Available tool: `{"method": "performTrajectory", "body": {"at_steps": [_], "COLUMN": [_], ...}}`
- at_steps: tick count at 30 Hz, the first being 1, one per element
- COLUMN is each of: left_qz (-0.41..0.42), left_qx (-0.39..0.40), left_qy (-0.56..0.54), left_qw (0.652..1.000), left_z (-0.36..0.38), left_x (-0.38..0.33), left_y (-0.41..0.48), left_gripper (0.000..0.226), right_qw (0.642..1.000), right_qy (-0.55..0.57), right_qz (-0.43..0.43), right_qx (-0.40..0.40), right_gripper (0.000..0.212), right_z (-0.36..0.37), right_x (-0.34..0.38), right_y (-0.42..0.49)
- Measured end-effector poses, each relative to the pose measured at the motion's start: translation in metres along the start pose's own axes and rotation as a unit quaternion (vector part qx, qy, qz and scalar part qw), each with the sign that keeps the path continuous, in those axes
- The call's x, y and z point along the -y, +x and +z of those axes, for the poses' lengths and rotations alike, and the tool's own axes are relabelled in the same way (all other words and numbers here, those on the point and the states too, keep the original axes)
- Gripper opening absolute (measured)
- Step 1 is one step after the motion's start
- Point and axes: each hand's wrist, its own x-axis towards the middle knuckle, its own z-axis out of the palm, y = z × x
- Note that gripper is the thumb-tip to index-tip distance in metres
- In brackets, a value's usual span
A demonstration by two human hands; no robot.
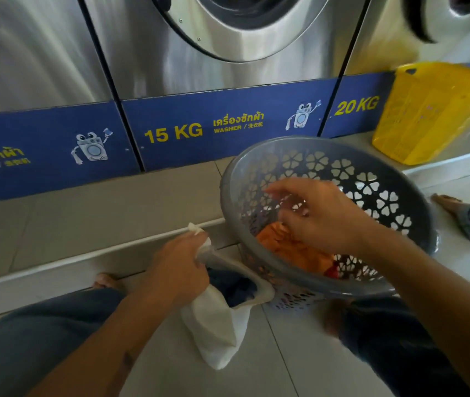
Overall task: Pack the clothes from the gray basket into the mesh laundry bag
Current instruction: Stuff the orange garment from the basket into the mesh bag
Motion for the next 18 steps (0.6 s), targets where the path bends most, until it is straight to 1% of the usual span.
{"method": "performTrajectory", "body": {"at_steps": [2,5,6,8,10,11,14,15,18], "left_qz": [-0.002,0.012,0.02,0.031,0.041,0.042,0.049,0.042,0.025], "left_qx": [0.0,0.003,0.003,-0.001,-0.007,0.0,0.021,0.023,0.017], "left_qy": [0.002,0.005,0.009,0.014,0.005,0.01,-0.004,-0.02,-0.042], "left_qw": [1.0,1.0,1.0,0.999,0.999,0.999,0.999,0.999,0.999], "left_z": [0.004,0.009,0.012,0.015,0.017,0.016,0.02,0.02,0.022], "left_x": [0.0,0.0,0.0,-0.001,-0.004,-0.007,-0.01,-0.012,-0.007], "left_y": [0.008,0.018,0.022,0.03,0.037,0.04,0.045,0.045,0.051], "left_gripper": [0.052,0.056,0.056,0.054,0.051,0.051,0.065,0.068,0.069], "right_qw": [0.994,0.954,0.936,0.904,0.88,0.866,0.828,0.822,0.825], "right_qy": [-0.066,-0.159,-0.188,-0.234,-0.265,-0.282,-0.327,-0.33,-0.334], "right_qz": [0.045,0.102,0.109,0.11,0.117,0.123,0.135,0.131,0.103], "right_qx": [0.081,0.234,0.278,0.34,0.376,0.393,0.435,0.444,0.444], "right_gripper": [0.058,0.078,0.08,0.076,0.074,0.076,0.086,0.086,0.086], "right_z": [0.006,0.031,0.04,0.053,0.066,0.075,0.11,0.121,0.15], "right_x": [-0.037,-0.083,-0.095,-0.11,-0.123,-0.13,-0.144,-0.147,-0.146], "right_y": [0.022,0.043,0.047,0.056,0.068,0.075,0.096,0.102,0.116]}}
